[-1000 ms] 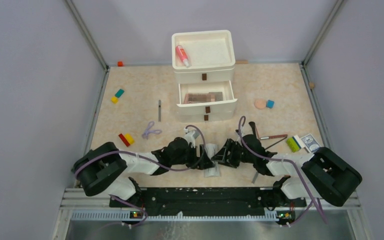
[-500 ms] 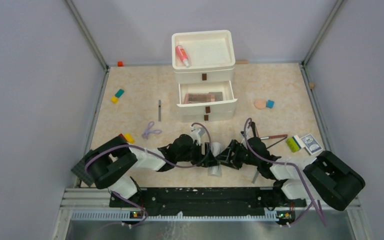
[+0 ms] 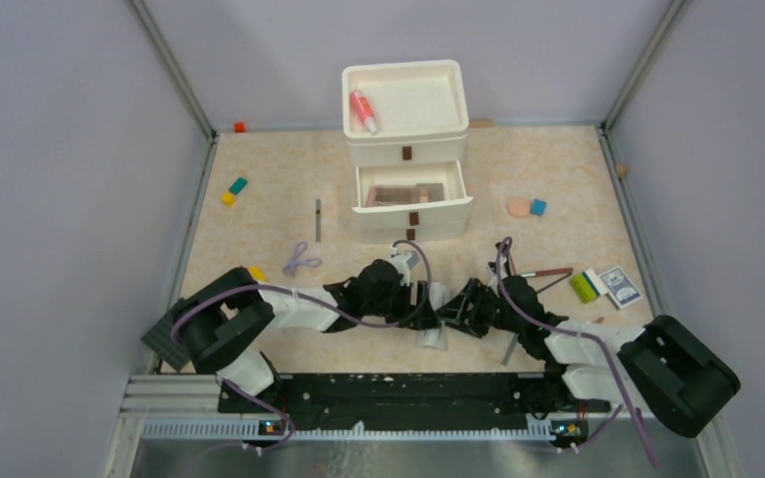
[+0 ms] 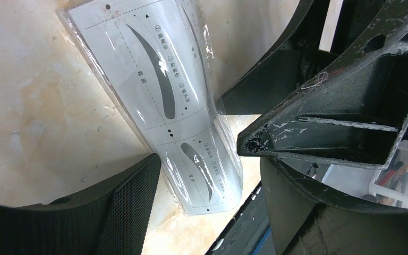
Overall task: Organize the makeup
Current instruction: Pick up the makeup from the center of the board.
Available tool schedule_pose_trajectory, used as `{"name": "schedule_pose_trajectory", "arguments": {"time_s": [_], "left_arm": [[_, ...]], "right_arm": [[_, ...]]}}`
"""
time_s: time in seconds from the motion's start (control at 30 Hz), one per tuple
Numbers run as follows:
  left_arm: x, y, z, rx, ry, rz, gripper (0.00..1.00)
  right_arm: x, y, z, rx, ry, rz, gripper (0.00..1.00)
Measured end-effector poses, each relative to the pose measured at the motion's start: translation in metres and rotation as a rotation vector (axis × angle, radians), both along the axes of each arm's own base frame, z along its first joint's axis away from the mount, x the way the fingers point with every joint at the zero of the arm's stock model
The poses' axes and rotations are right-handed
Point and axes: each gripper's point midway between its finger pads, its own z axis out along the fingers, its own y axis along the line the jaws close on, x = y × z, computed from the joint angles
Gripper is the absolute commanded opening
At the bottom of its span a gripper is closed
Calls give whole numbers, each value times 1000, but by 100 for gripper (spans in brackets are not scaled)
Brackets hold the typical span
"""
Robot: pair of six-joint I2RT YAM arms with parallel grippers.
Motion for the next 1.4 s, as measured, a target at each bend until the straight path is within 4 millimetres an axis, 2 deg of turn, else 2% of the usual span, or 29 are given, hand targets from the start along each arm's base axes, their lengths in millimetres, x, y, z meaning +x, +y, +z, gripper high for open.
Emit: {"name": "schedule_pose_trajectory", "arguments": {"time_s": [0.17, 0.4, 0.57, 0.83, 1.17, 1.4], "left_arm": [[2, -2, -1, 11, -5, -8, 78], [4, -6, -2, 21, -21, -3, 78], [5, -8, -2, 28, -33, 4, 77], [8, -12, -6, 77, -65, 13, 70], [12, -10, -12, 139, -90, 33, 54], [14, -10, -15, 149, -94, 38, 50]], "right_arm": [[2, -1, 0, 11, -4, -14, 59], [4, -2, 0, 22, 15, -35, 51], [4, -3, -1, 24, 36, -51, 51], [6, -7, -2, 16, 52, -87, 52], [8, -10, -2, 9, 50, -104, 52], [9, -10, -2, 7, 46, -110, 53]]}}
